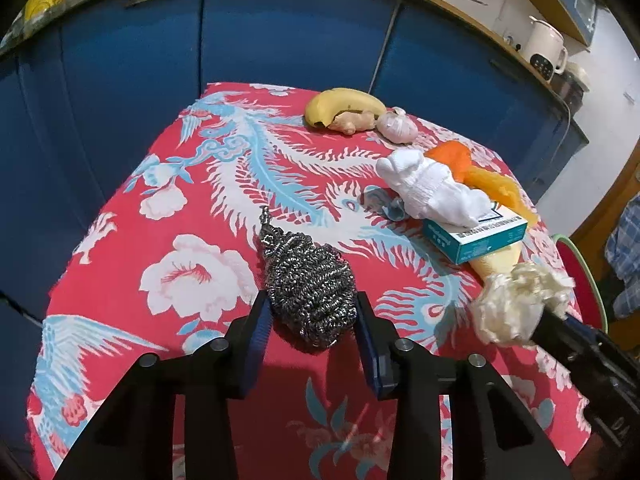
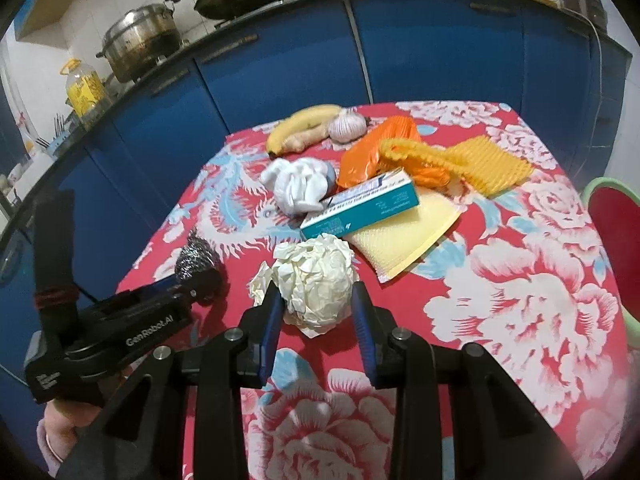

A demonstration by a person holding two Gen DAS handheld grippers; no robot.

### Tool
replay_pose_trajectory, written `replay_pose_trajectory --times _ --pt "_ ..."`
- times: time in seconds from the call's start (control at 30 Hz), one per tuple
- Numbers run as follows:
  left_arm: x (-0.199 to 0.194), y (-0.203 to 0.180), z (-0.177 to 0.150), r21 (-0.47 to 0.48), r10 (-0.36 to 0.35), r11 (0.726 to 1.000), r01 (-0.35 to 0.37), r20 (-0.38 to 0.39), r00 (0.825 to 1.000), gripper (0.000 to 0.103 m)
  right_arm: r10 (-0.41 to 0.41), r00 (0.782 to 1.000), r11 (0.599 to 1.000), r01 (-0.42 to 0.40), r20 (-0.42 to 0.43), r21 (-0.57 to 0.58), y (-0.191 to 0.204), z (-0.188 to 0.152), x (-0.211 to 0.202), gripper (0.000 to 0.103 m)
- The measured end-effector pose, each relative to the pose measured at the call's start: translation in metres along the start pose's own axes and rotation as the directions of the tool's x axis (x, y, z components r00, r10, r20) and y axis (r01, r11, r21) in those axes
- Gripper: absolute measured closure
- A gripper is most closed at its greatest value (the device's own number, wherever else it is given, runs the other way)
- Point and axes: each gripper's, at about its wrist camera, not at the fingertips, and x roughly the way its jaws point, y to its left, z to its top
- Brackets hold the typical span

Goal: Collect trash
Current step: 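Grasp the steel wool with the left tool while the right tool grasps crumpled paper, then carry the steel wool and paper over the red bucket and release both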

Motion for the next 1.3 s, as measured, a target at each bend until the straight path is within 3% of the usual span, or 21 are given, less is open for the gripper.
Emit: replay_pose_trajectory --times 0.33,0.67,1.0,1.3 --pt "-0.03 -0.021 0.007 0.048 -0.055 0.998 0.052 0.056 0.997 0.062 -0.046 0.994 0.998 0.041 0.098 0.054 -0.028 0.005 -0.046 0.066" --pt "-0.05 -0.076 0.019 0.154 -0.154 0.978 0.141 0.075 0.985 0.062 -0.136 0.976 0.983 0.111 0.173 0.148 -0.073 0.006 -0.09 0.066" --pt "-0.056 -0.14 0.027 0.27 -0.235 0.94 0.21 0.062 0.97 0.062 -0.24 0.949 0.948 0.184 0.206 0.26 -0.13 0.0 -0.123 0.066" --pt "-0.044 -0.207 0.027 0.386 -0.3 0.882 0.269 0.021 0.954 0.062 -0.345 0.917 0.893 0.256 0.198 0.372 -0.189 -0.009 -0.142 0.066"
